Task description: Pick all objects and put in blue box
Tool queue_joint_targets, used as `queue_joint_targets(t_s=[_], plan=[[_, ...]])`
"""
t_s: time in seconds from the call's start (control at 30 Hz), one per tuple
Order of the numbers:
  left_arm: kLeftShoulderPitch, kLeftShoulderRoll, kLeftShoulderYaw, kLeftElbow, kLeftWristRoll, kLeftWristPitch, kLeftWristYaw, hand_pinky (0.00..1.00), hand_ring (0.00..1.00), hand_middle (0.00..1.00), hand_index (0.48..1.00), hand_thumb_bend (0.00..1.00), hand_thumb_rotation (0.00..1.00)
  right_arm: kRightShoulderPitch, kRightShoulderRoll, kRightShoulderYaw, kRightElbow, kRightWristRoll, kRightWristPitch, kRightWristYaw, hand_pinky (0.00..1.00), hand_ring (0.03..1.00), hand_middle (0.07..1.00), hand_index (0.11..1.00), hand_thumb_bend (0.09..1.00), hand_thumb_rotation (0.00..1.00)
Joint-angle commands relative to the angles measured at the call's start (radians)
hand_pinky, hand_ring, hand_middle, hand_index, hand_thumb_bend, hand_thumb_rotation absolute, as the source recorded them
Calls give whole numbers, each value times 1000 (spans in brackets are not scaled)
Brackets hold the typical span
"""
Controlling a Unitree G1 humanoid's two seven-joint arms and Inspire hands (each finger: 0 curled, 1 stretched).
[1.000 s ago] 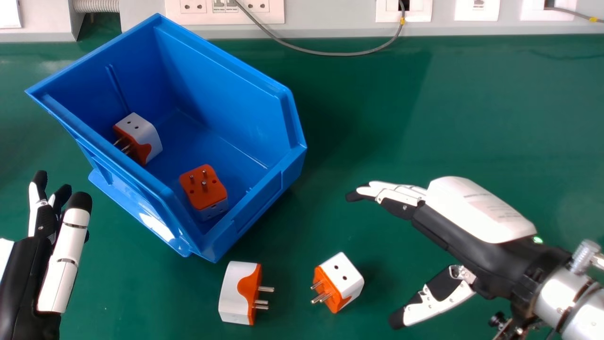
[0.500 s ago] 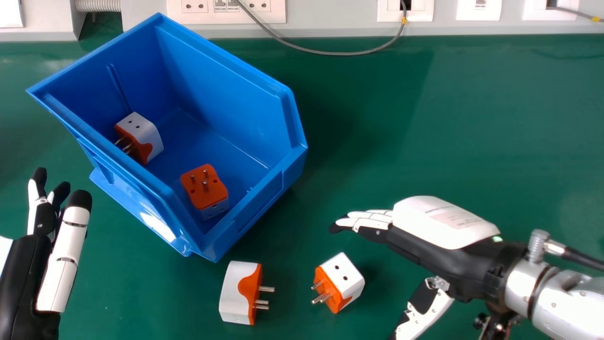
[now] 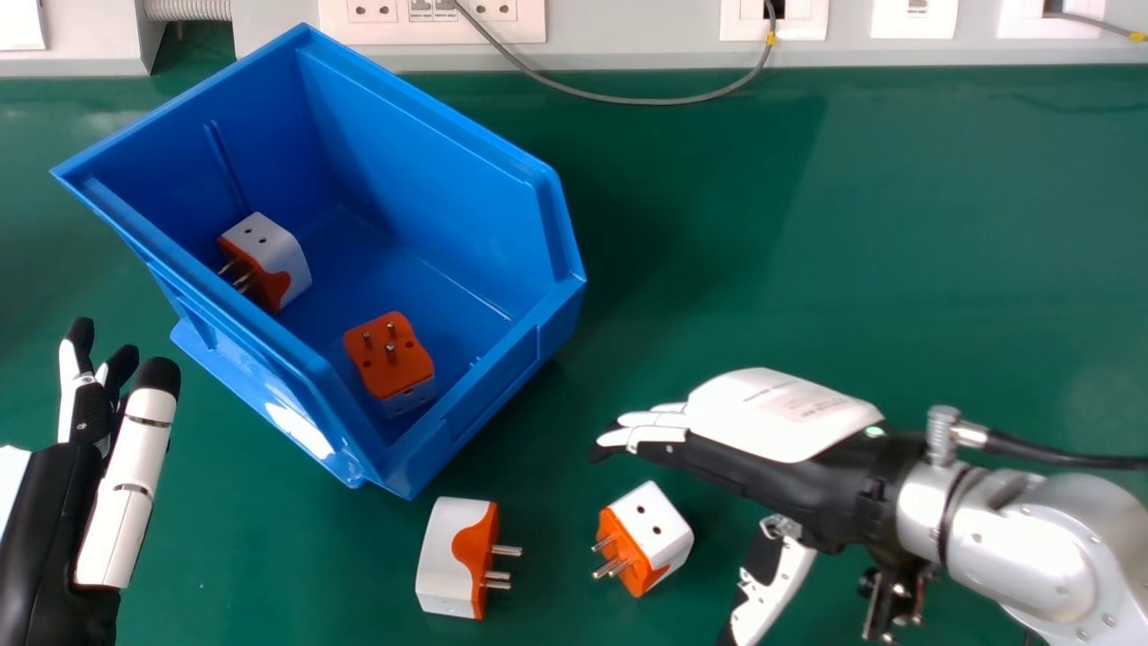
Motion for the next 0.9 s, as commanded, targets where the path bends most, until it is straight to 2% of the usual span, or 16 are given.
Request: queue_joint_targets(t_s=[0.0,0.13,0.33,0.6,0.73,0.87], plan=[[1,-1,1,-35,8,1,11,899,963,992,1000,437,993,-42,7,8,15,-7,-24,-15,859,923,927,878,756,97],[7,-1,-3,-53,9,14,10,897,964,993,1000,435,993,-67,15,31,65,-36,-45,-38,858,922,926,869,754,90],[8,3,2,-56,7,23,7,897,964,993,1000,434,995,-103,36,62,113,-81,-48,-48,859,921,924,864,730,89],[11,5,2,-57,10,16,7,892,961,992,1000,443,994,-157,63,115,198,-145,-73,-83,859,917,916,862,680,85],[13,5,5,-64,5,19,5,890,960,992,1000,447,994,-172,77,130,228,-158,-76,-89,855,913,911,860,637,70],[11,7,9,-54,-3,11,1,889,959,992,1000,448,993,-183,91,143,253,-167,-82,-107,847,907,908,858,605,55]])
